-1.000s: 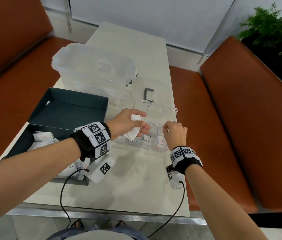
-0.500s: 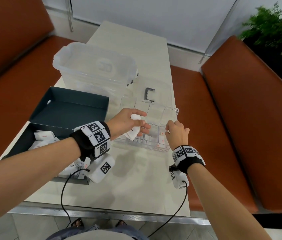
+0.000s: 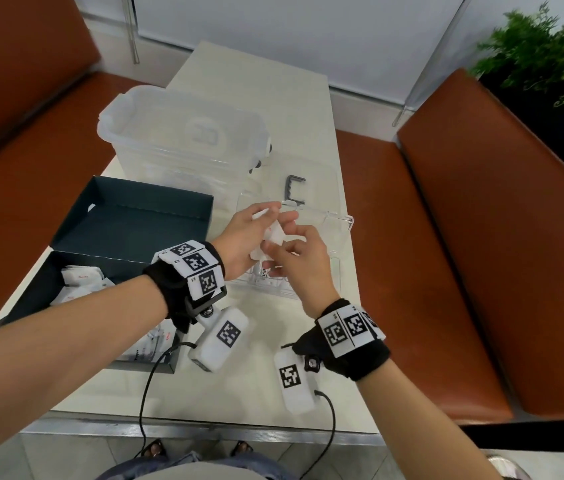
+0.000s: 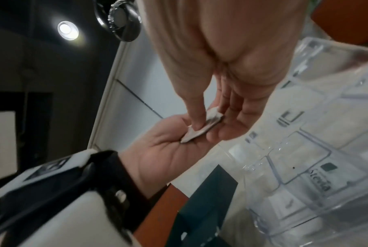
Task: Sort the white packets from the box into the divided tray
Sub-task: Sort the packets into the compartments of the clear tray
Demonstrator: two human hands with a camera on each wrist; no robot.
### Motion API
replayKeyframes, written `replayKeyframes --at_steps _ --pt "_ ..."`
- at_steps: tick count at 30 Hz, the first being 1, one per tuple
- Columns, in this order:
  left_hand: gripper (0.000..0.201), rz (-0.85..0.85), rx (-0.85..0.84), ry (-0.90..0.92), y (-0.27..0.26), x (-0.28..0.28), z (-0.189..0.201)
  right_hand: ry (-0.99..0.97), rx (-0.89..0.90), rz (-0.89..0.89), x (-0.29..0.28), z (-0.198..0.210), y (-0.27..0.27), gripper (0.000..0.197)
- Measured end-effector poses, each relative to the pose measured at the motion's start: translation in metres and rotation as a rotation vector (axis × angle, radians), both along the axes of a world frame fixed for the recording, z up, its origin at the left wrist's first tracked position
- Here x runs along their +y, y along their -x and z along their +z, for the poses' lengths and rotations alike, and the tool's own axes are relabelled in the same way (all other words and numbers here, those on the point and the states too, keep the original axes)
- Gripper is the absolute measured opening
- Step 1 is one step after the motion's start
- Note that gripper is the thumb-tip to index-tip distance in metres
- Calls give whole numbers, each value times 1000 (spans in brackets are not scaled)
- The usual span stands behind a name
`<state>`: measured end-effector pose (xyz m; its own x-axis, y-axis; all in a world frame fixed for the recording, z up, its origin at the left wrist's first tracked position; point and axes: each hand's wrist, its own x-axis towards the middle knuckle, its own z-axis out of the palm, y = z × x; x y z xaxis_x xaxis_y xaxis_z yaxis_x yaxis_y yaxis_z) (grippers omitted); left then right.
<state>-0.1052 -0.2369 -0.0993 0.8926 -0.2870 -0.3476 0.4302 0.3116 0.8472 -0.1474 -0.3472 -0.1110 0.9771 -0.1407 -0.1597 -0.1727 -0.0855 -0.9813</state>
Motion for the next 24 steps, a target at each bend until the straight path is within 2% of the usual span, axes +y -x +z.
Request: replayKeyframes --at_steps 5,9,15,20,24 --pt "28 -111 103 156 0 5 3 -183 7 -106 -10 8 -10 23" --pt "32 -201 63 93 2 10 1 -103 -7 -123 -23 8 -13 13" --pt "30 -136 74 92 4 13 -1 102 -42 -101 -34 6 -13 11" --pt "33 -57 46 28 3 13 -2 84 -35 -135 -42 7 -12 9" --pt "38 -10 20 -1 2 13 -3 94 -35 -25 -47 10 -9 15"
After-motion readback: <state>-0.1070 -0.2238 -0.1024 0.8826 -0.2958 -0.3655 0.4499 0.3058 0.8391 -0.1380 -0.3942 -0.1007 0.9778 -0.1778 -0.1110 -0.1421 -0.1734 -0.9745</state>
